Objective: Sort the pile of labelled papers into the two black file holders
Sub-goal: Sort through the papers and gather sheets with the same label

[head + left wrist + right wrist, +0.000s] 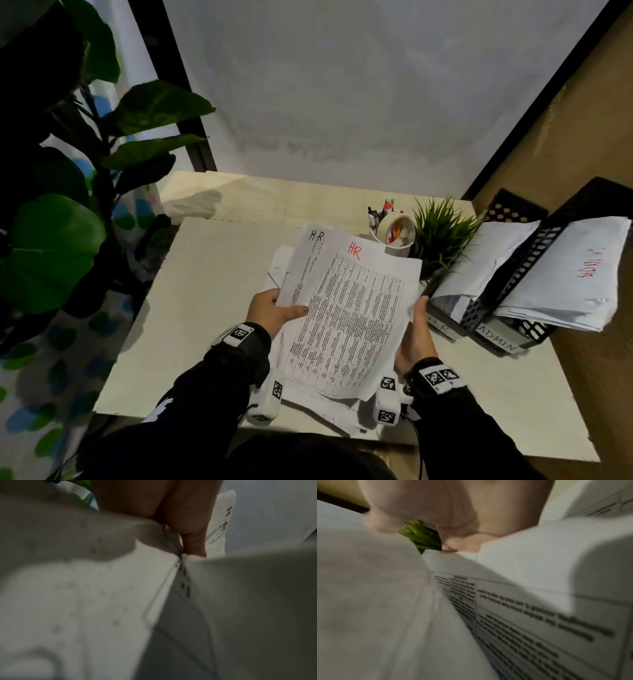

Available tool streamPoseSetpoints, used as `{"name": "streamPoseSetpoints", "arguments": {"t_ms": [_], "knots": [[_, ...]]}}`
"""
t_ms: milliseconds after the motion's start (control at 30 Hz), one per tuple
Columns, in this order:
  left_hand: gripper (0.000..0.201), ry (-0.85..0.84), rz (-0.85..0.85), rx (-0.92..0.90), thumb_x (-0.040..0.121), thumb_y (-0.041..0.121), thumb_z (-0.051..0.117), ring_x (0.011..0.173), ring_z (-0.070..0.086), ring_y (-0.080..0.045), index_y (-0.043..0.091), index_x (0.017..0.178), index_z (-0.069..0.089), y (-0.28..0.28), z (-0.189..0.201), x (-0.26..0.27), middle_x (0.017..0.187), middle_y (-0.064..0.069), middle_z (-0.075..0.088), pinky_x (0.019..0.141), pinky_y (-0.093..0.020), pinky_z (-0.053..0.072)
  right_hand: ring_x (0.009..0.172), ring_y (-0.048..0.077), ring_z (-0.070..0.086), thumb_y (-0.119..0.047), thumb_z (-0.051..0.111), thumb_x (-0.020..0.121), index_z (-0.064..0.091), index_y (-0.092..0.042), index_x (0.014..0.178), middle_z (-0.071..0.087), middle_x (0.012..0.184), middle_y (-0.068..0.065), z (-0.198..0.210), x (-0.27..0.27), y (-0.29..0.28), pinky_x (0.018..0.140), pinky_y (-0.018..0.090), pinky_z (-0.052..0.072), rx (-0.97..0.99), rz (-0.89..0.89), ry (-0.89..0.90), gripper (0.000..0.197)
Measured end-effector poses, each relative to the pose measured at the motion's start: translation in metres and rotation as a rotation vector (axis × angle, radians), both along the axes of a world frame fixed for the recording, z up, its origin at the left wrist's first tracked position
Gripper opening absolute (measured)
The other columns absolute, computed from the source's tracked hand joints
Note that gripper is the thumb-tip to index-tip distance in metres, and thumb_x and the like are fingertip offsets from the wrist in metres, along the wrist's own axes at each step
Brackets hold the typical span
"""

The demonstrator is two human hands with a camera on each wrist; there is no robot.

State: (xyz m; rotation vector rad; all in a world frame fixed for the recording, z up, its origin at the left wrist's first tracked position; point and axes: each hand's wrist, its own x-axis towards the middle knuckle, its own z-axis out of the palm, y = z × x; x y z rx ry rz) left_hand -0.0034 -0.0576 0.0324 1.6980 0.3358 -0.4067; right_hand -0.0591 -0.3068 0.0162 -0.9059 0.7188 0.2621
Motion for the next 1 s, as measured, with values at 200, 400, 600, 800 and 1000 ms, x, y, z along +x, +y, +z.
{"name": "streamPoseSetpoints", "arguments": {"t_ms": [200,400,600,800,1000], "knots": [[0.006,-0.080,0.095,0.007,0.083,0.023,0.070,0.089,0.069,-0.026,0.019,0.088,0.070,0.010,-0.003,0.000,0.089,-0.003,0.073,0.080,-0.033,0.053,0.076,0.023,0.065,0.007,0.065,0.078,0.058,0.006,0.116,0.066,0.106,0.013,0.015,0.001,0.011,0.058,0.027,0.050,-0.434,0.163,0.092,0.039],[0.029,-0.116,0.259,-0.007,0.090,0.018,0.061,0.091,0.064,-0.025,0.005,0.116,0.063,0.054,0.011,0.013,0.102,-0.009,0.067,0.082,-0.030,0.048,0.075,0.026,0.069,0.012,0.061,0.078,0.060,0.005,0.111,0.069,0.093,0.015,0.007,-0.007,-0.002,0.057,0.033,0.056,-0.391,0.112,0.176,0.034],[0.015,-0.101,0.284,-0.073,0.089,0.013,0.062,0.079,0.068,-0.018,0.011,0.103,0.067,0.091,0.028,0.015,0.090,-0.003,0.071,0.087,-0.035,0.052,0.084,0.035,0.068,0.006,0.067,0.075,0.059,0.006,0.111,0.068,0.107,0.022,0.001,-0.010,-0.017,0.071,0.048,0.056,-0.485,0.106,0.233,0.037],[0.013,-0.118,0.184,-0.106,0.088,0.015,0.063,0.061,0.069,0.003,0.014,0.101,0.066,0.079,0.046,0.009,0.085,0.007,0.070,0.053,-0.009,0.051,0.086,0.042,0.068,0.006,0.073,0.068,0.063,0.004,0.102,0.069,0.099,0.024,0.002,-0.006,-0.015,0.080,0.059,0.053,-0.530,0.115,0.241,0.036],[0.016,-0.015,-0.001,-0.073,0.083,0.020,0.070,0.088,0.064,-0.023,0.013,0.097,0.068,0.023,0.028,0.007,0.092,-0.004,0.069,0.079,-0.030,0.049,0.081,0.035,0.063,0.015,0.055,0.078,0.060,0.003,0.098,0.066,0.093,0.024,0.016,0.007,0.012,0.079,0.048,0.053,-0.473,0.155,0.093,0.024]]}}
